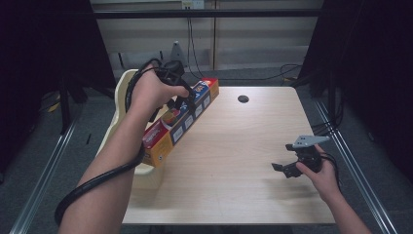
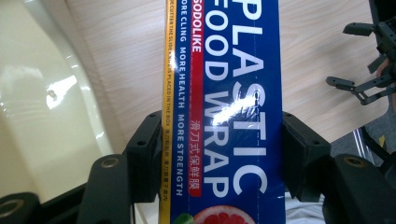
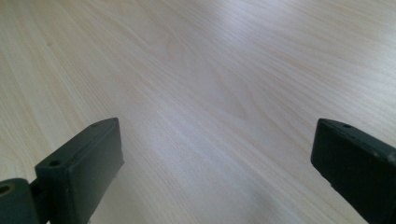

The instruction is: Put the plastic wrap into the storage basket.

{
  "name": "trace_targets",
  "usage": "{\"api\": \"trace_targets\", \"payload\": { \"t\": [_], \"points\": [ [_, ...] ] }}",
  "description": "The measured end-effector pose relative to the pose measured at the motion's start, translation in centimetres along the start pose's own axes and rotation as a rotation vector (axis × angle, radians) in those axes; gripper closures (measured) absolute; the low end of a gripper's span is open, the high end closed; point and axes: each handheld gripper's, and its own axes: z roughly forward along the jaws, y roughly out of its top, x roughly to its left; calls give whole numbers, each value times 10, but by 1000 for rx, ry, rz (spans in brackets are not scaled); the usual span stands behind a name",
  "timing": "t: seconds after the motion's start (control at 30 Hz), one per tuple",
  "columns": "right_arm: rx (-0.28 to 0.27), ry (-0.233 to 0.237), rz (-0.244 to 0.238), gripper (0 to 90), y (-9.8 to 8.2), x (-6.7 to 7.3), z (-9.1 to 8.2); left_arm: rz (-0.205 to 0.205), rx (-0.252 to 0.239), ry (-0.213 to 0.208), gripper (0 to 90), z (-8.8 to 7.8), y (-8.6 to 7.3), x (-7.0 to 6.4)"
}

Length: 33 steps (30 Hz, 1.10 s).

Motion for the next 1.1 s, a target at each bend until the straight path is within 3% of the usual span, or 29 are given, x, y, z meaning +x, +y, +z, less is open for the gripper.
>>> {"api": "trace_targets", "payload": {
  "t": [0.53, 1.1],
  "points": [
    [6, -7, -9, 24, 0, 1, 0, -32, -27, 0, 409, -18, -3, 13],
    [9, -4, -16, 24, 0, 2, 2, -100, -62, 32, 409, -37, -15, 33]
  ]
}}
